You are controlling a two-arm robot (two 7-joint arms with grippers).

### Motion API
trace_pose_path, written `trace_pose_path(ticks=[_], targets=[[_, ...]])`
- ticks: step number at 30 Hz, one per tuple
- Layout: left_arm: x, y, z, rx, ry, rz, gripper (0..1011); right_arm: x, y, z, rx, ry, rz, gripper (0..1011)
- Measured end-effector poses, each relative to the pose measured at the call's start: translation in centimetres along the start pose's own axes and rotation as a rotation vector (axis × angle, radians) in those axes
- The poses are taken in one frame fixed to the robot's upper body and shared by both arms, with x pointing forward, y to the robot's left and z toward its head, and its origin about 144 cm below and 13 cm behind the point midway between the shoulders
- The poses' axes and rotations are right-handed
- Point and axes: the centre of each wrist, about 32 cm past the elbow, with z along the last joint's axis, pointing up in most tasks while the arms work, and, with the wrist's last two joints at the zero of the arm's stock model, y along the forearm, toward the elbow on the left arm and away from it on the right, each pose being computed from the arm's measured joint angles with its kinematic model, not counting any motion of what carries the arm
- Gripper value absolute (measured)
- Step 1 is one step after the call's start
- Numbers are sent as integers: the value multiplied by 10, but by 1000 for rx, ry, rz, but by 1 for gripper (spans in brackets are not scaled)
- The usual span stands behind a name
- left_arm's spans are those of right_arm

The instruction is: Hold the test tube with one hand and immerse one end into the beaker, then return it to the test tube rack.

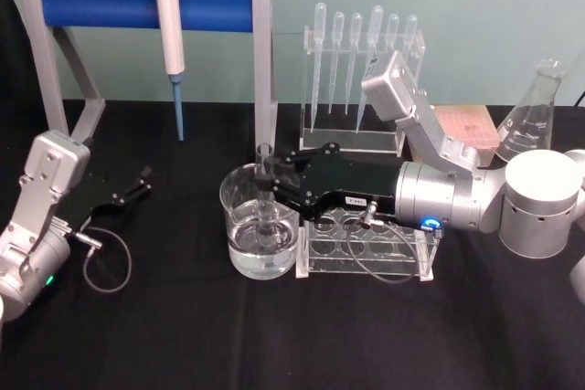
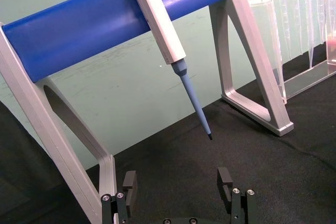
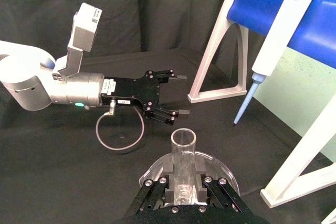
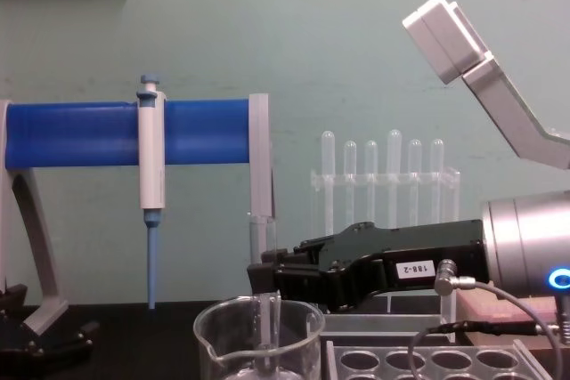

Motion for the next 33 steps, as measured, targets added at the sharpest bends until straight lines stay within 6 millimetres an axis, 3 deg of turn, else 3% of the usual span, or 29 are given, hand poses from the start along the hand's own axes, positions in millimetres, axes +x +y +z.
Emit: trace_pose_path(ticks=[33], targets=[[0,0,0,0,0,0,1000,0,0,0,-1,0,2,221]])
